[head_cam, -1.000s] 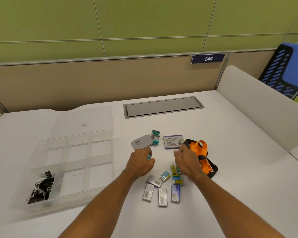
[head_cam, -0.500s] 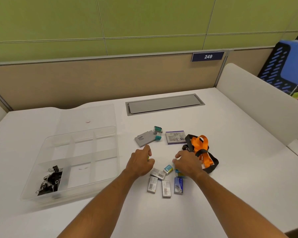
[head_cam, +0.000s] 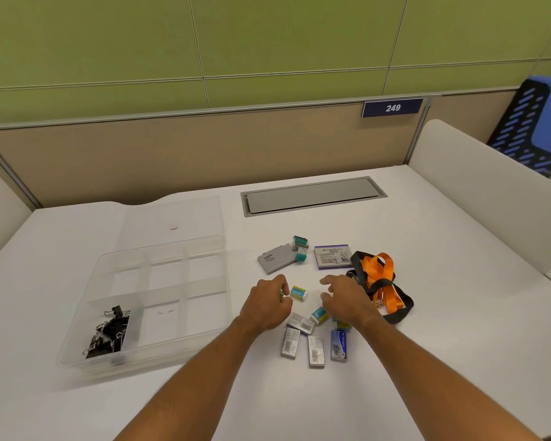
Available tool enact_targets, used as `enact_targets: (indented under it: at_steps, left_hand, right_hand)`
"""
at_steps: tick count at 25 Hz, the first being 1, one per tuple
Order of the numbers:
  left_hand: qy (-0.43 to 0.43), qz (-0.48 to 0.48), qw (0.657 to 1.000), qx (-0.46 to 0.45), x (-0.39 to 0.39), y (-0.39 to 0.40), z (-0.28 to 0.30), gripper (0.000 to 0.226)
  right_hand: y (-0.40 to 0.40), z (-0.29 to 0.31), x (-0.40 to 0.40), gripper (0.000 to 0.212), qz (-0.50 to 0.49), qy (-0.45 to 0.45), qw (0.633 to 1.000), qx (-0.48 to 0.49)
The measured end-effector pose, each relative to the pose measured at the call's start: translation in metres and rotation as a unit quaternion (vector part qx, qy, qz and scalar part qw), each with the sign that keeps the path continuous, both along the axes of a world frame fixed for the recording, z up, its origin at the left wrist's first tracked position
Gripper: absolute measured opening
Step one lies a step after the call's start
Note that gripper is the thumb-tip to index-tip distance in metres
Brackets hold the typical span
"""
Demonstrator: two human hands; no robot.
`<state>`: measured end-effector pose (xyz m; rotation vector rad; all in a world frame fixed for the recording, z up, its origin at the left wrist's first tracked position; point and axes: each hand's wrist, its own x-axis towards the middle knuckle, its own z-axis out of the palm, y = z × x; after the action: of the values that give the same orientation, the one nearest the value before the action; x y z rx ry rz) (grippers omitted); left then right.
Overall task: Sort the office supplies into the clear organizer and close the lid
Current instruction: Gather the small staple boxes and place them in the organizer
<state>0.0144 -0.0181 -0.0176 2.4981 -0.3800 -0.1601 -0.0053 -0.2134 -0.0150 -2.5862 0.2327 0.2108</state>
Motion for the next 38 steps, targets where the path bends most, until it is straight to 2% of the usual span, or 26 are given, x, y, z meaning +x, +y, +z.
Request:
enact_targets:
  at_steps: [6, 9, 12, 15, 19, 22, 24, 27, 30, 31, 34, 38]
  left_hand:
    - [0.019, 0.020, 1.000, 0.003, -0.005, 0.017, -0.001, 0.019]
    - [0.016, 0.025, 0.999, 0.014, -0.006, 0.023, -0.002, 0.018]
    - [0.013, 0.021, 1.000, 0.014, -0.006, 0.022, -0.002, 0.015]
    - [0.013, 0.006, 1.000, 0.015, -0.005, 0.011, 0.001, 0.014]
    - [0.007, -0.033, 0.999, 0.038, -0.004, -0.014, 0.001, 0.016]
    - [0.015, -0.088, 0.990, 0.105, -0.002, -0.035, -0.005, 0.029]
    - [0.026, -0.133, 0.979, 0.152, 0.000, -0.047, -0.010, 0.043]
    - [0.053, -0.168, 0.967, 0.184, 0.004, -0.055, -0.014, 0.055]
    - [0.054, -0.176, 0.966, 0.184, 0.006, -0.058, -0.016, 0.047]
    - [0.047, -0.173, 0.967, 0.180, 0.006, -0.058, -0.015, 0.041]
    - [0.028, -0.139, 0.977, 0.157, 0.006, -0.057, -0.012, 0.029]
    - [-0.004, -0.090, 0.991, 0.101, 0.008, -0.050, -0.002, 0.028]
  right_hand:
    - [0.044, -0.007, 0.012, 0.051, 0.090, -0.004, 0.994, -0.066]
    - [0.047, -0.011, 0.013, 0.049, 0.079, -0.007, 0.995, -0.063]
    - [0.038, -0.004, 0.014, 0.049, 0.025, -0.009, 0.998, 0.049]
    - [0.022, 0.006, 0.013, 0.032, -0.059, -0.048, 0.981, 0.181]
    - [-0.005, 0.015, 0.007, 0.022, -0.200, 0.003, 0.920, 0.337]
    - [-0.023, 0.015, 0.001, 0.026, -0.284, 0.027, 0.873, 0.395]
    - [-0.032, 0.013, -0.005, 0.028, -0.284, 0.018, 0.879, 0.382]
    - [-0.045, 0.009, -0.012, 0.021, -0.252, -0.028, 0.909, 0.331]
    - [-0.050, 0.007, -0.015, 0.004, -0.232, -0.044, 0.931, 0.278]
    - [-0.049, 0.007, -0.014, 0.005, -0.218, -0.045, 0.938, 0.266]
    - [-0.047, 0.006, -0.014, 0.018, -0.165, -0.057, 0.961, 0.215]
    - [-0.050, 0.001, -0.016, 0.040, -0.014, -0.011, 0.999, 0.034]
